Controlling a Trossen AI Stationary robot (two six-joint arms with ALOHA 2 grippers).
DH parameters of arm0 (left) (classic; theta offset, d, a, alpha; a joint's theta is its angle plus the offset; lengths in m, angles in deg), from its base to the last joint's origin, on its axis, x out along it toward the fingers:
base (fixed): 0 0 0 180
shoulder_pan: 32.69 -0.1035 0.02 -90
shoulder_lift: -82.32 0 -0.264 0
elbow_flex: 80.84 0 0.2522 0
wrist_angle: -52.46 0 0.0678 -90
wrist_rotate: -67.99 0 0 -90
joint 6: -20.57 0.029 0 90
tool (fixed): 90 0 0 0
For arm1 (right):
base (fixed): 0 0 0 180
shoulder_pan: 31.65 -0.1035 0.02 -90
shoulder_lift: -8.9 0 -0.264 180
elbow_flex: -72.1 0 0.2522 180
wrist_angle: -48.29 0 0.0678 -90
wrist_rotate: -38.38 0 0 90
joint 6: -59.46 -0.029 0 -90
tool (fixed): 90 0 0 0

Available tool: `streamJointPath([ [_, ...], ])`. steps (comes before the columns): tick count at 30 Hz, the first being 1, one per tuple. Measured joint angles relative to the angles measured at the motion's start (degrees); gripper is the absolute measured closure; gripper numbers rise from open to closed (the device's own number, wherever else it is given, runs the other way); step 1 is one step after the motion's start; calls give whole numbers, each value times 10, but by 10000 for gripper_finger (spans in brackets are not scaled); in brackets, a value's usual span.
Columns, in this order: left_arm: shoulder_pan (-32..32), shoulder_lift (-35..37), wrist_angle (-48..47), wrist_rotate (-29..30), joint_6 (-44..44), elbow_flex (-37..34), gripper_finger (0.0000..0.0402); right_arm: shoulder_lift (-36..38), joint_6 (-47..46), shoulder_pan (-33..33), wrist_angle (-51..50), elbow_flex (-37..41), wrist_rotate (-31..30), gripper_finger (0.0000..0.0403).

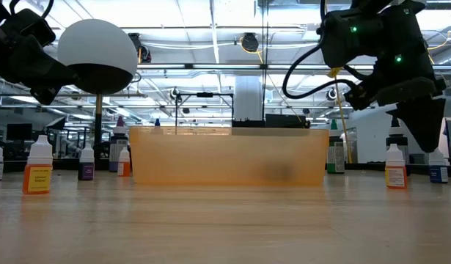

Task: Pick & Place food coloring
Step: Put the small blue food coloring bottle into the orange bin

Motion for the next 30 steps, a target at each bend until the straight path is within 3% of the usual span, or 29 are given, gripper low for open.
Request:
streamJointPath([
  [10,0,0,0,0,0,0,360,0,-2,0,1,1,-1,234],
  [17,0,0,0,0,0,0,360,0,-11,0,80,58,36,234],
  [30,0,0,0,0,0,0,360,0,-16,1,148,99,29,234],
])
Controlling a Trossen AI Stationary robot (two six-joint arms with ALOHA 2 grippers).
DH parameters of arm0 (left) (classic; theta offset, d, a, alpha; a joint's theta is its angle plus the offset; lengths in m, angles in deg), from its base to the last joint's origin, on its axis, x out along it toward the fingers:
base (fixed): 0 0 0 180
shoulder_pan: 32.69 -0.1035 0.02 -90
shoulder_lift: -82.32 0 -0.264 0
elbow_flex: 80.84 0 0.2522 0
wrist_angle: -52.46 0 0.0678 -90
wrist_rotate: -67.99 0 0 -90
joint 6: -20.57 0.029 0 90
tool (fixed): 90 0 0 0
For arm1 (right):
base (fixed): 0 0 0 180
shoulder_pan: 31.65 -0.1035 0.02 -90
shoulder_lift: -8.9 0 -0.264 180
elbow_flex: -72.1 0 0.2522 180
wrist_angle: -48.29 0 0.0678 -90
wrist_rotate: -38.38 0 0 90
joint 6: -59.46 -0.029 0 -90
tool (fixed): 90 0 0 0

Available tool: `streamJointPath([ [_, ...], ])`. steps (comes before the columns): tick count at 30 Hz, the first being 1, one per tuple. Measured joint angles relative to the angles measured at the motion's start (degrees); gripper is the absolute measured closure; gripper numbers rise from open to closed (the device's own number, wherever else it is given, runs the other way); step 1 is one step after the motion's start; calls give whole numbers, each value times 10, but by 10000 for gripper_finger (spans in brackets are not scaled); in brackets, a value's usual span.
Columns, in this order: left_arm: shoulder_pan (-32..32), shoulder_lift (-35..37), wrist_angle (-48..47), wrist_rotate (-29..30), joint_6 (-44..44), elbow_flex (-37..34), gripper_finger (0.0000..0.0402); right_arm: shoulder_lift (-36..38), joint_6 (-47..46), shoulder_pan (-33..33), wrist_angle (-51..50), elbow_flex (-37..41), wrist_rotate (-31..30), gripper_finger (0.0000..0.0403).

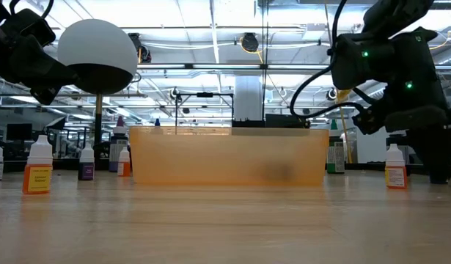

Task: Pick & Place food coloring
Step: Put the small blue food coloring bottle into the orange bin

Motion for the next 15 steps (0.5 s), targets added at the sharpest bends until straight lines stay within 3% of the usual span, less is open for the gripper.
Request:
streamJointPath([
  [10,0,0,0,0,0,0,360,0,-2,0,9,0,-4,234],
  [15,0,0,0,0,0,0,360,2,-2,0,17,13,-2,264],
])
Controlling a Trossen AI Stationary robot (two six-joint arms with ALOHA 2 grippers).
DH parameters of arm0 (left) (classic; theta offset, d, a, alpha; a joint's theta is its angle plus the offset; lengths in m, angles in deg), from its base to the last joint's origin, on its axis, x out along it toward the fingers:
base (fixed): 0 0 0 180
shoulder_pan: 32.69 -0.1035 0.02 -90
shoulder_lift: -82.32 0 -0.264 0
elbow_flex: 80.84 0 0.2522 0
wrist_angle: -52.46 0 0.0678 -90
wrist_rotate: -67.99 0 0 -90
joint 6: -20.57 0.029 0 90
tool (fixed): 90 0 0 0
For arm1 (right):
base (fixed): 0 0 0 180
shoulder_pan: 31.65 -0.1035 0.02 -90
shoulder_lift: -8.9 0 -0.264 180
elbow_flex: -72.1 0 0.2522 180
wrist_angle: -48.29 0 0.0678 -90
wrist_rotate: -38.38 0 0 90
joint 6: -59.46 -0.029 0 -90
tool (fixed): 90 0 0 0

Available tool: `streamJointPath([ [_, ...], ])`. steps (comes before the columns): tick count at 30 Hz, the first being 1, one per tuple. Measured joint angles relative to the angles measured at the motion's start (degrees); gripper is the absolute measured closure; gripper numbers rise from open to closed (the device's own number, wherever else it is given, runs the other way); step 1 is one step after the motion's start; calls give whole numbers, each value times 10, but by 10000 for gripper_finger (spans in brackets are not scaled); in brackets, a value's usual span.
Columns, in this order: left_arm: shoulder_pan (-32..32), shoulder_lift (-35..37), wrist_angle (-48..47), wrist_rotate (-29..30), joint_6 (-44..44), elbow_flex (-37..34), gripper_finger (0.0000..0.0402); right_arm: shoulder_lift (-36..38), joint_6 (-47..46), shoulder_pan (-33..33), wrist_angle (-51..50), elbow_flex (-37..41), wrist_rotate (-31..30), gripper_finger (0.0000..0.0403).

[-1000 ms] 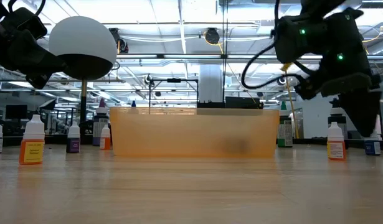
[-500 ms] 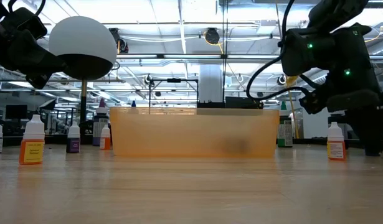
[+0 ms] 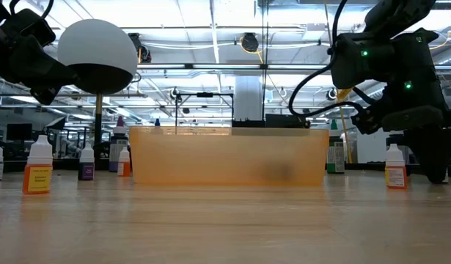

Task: Pick & Place food coloring
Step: Put the small blue food coloring bottle into the orange bin

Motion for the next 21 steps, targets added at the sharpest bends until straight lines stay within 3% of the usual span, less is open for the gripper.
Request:
streamJointPath([
  [7,0,0,0,0,0,0,360,0,12,0,10,11,-11,346],
  [14,0,0,0,0,0,0,360,0,52,-1,35,7,-36,346],
  [21,0,0,0,0,0,0,360,-3,85,-8,58,-43,-103,346],
])
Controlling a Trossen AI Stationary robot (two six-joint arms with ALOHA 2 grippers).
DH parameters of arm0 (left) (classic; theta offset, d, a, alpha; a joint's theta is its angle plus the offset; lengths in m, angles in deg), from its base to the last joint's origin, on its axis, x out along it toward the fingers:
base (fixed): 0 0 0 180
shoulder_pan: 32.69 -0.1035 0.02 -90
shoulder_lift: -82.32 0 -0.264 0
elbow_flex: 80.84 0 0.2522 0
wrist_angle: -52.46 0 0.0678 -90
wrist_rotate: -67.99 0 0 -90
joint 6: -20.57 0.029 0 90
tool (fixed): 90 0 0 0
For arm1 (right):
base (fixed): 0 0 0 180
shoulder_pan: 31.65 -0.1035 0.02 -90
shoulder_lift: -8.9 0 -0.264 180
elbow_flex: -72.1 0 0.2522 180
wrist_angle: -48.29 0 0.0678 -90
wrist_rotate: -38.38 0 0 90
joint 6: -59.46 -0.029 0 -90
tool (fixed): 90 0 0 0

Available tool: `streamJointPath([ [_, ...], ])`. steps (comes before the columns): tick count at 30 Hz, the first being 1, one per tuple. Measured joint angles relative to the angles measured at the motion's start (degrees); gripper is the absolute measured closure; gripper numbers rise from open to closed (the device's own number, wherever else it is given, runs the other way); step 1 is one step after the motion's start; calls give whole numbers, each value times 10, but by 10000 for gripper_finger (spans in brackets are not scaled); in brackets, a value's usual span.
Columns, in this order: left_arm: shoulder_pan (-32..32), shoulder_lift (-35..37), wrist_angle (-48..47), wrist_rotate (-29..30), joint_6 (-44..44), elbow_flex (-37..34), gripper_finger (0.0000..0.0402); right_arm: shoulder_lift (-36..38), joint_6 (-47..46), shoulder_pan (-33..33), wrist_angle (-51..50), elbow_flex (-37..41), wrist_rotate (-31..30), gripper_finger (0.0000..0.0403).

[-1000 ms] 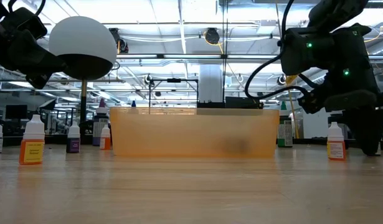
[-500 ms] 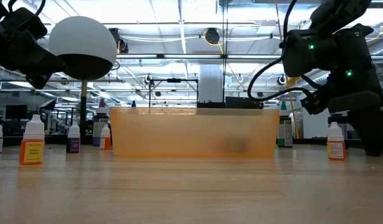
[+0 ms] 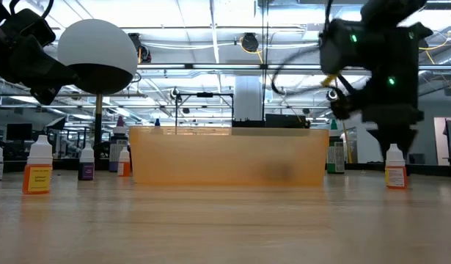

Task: Pick & Place food coloring
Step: Put the small blue food coloring bottle into the orange bin

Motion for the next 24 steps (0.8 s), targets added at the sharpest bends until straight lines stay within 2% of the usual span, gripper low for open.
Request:
streamJointPath([
  [7,0,0,0,0,0,0,360,0,65,-1,-7,-104,-35,346],
  [15,0,0,0,0,0,0,360,-8,177,7,-18,-264,-80,346],
  [19,0,0,0,0,0,0,360,-38,224,21,-61,-356,-92,346],
  [24,0,0,0,0,0,0,360,-115,261,42,-152,-478,-91,346],
])
